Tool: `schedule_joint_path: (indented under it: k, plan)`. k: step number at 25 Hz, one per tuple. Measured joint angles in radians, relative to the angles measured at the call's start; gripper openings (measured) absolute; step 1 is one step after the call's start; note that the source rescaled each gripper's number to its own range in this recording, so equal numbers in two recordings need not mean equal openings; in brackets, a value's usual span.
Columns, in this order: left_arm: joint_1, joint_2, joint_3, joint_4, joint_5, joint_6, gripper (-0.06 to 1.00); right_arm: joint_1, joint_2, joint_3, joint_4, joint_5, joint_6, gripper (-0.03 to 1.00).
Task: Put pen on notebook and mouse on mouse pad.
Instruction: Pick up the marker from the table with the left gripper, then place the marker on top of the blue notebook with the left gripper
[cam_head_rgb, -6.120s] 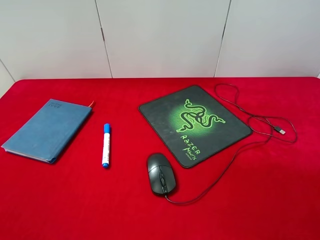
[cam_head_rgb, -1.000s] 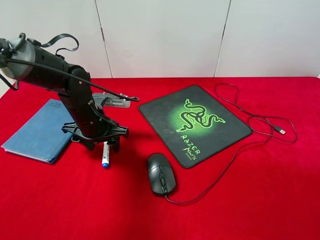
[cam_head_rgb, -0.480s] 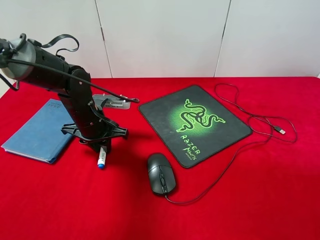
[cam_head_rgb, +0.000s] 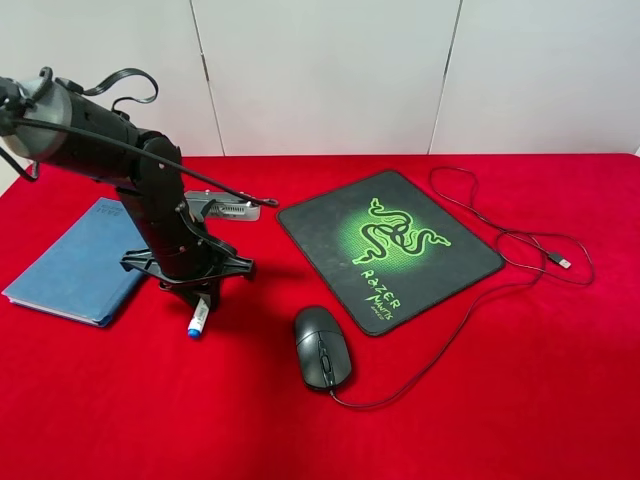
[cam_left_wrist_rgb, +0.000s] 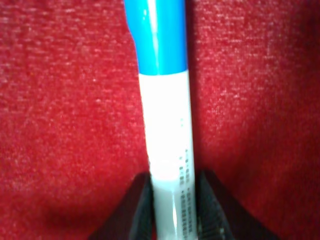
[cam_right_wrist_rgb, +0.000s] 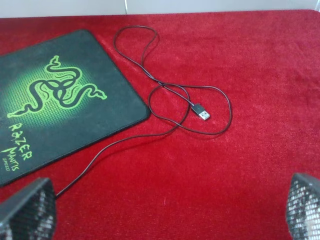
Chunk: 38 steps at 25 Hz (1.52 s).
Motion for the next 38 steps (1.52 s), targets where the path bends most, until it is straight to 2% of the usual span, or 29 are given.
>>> schedule_joint_path:
  k: [13, 19, 26, 31, 38]
  plan:
    - [0.0, -0.08, -0.004, 0.012, 0.087, 0.0, 0.0, 0.0, 0.0, 0.0, 0.0, 0.0, 0.0, 1.0]
    - [0.0, -0.181, -0.004, 0.05, 0.145, 0.0, 0.0, 0.0, 0.0, 0.0, 0.0, 0.0, 0.0, 1.0]
    - [0.001, -0.314, -0.004, 0.131, 0.237, 0.0, 0.0, 0.0, 0.0, 0.0, 0.0, 0.0, 0.0, 1.0]
    - [0.052, -0.371, -0.004, 0.144, 0.326, 0.011, 0.0, 0.0, 0.0, 0.0, 0.0, 0.0, 0.0, 1.0]
    - [0.169, -0.394, -0.004, 0.145, 0.383, 0.106, 0.0, 0.0, 0.0, 0.0, 0.0, 0.0, 0.0, 1.0]
